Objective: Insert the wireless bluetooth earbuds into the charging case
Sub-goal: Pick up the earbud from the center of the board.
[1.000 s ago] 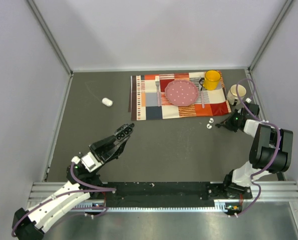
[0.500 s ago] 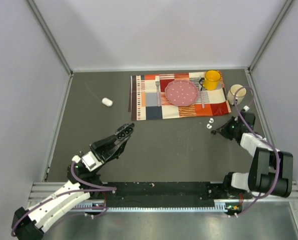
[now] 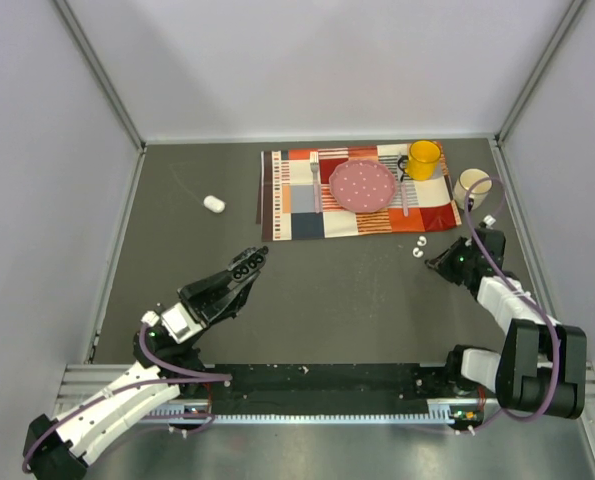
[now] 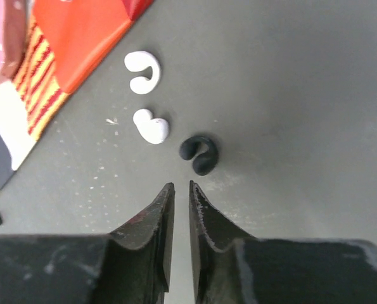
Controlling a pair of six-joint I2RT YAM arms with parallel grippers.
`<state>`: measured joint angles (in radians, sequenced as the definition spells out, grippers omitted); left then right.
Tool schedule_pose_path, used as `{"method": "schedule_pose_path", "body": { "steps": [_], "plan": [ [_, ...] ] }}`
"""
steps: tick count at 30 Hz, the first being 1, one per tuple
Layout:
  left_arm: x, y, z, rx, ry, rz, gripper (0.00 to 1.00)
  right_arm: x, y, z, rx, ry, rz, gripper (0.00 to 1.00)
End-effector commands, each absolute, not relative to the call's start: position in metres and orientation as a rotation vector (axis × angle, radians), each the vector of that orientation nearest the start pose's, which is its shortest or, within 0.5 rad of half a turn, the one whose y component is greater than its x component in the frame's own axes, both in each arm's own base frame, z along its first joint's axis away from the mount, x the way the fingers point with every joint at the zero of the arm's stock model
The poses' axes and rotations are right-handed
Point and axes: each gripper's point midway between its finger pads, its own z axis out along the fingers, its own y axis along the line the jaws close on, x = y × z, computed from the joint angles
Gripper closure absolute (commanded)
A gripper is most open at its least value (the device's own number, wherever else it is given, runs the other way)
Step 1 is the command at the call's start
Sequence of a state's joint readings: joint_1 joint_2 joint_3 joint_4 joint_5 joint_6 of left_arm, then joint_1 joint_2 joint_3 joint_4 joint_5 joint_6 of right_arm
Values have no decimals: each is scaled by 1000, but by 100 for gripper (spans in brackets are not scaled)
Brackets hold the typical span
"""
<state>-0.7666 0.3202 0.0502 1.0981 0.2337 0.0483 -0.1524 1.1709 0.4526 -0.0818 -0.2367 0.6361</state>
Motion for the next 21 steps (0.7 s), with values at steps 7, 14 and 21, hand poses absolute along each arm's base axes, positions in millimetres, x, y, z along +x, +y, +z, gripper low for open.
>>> {"method": "schedule_pose_path", "body": {
  "steps": [7,14,21],
  "plan": [
    [135,-179,306,512,665,-767,100,319,-28,65,855,2209,324,76],
    [136,-178,305,513,671,-758,100,329,-9,47,822,2281,495,66],
    [135,-179,306,515,668,-761,100,325,-3,37,818,2312,526,66]
  ]
}}
